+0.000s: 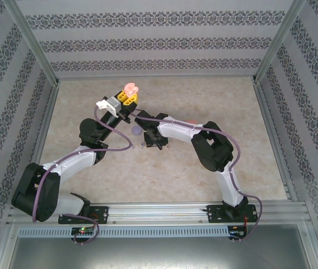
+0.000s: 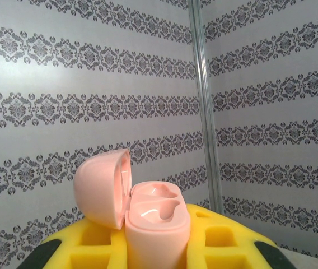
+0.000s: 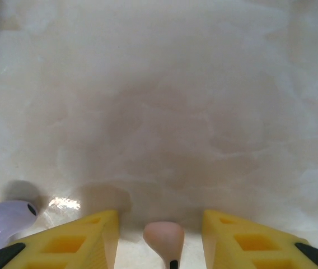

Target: Insert the wireless bluetooth earbuds into the charging case

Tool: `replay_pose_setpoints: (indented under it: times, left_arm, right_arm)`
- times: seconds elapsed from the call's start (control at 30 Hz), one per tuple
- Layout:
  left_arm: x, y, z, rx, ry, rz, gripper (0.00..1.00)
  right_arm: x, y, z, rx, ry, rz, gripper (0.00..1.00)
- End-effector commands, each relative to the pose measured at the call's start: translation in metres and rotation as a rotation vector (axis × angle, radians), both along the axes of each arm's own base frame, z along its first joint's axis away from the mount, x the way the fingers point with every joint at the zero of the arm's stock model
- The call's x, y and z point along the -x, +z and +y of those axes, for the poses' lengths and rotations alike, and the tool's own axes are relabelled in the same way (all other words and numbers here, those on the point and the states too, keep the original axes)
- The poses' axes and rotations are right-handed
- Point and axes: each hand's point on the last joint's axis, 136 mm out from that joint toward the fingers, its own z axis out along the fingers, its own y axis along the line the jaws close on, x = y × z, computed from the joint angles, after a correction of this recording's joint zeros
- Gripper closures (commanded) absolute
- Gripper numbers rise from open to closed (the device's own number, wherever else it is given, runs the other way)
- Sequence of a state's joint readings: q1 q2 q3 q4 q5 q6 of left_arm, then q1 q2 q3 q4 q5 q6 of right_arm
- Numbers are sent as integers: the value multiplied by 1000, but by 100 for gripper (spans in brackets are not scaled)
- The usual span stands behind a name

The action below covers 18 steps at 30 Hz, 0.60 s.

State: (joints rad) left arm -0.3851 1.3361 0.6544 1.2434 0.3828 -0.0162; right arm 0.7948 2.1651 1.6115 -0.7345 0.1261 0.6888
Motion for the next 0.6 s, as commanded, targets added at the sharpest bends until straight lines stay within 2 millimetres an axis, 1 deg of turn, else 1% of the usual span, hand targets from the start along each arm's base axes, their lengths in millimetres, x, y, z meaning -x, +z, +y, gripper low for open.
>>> replay_pose_setpoints:
  times: [0.0, 0.23, 0.33, 0.57]
  left_arm:
    - [9, 13, 2, 36, -4, -52, 100]
    - [9, 13, 2, 37, -5, -53, 100]
    - [10, 13, 2, 36, -5, -54, 100]
    - [10, 13, 2, 35, -8, -55, 100]
  right_arm:
    - [1, -1, -1, 34, -19, -2, 57]
    - [1, -6, -3, 48, -23, 5, 59]
    - [2, -7, -4, 50, -25, 8, 62]
    - [6, -7, -8, 52, -30, 8, 63]
